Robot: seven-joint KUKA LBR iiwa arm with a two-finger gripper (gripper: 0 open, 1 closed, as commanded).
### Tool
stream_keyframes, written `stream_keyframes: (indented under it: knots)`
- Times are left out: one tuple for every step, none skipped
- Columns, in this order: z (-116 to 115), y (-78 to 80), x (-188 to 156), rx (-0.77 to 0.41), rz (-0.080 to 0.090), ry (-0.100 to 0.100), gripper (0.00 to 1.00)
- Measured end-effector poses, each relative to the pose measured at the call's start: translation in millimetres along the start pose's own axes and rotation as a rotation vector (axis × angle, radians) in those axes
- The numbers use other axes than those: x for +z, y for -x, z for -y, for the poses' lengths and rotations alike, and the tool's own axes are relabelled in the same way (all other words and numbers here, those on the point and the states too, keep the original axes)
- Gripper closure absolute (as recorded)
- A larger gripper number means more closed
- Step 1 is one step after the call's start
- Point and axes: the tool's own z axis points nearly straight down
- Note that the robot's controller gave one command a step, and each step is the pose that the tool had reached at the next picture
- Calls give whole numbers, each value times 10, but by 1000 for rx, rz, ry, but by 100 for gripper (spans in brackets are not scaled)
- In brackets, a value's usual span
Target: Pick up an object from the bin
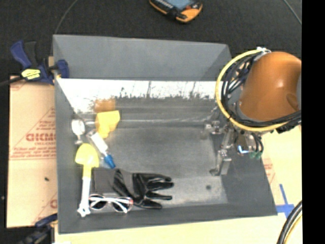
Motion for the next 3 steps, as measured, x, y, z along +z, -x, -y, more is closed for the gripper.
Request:
stream_keyframes:
  knots:
    - [0,0,0,0,0,0,0]
    - [-710,-155,490,-46,3,1,100]
    - [-709,-155,490,-47,3,0,100]
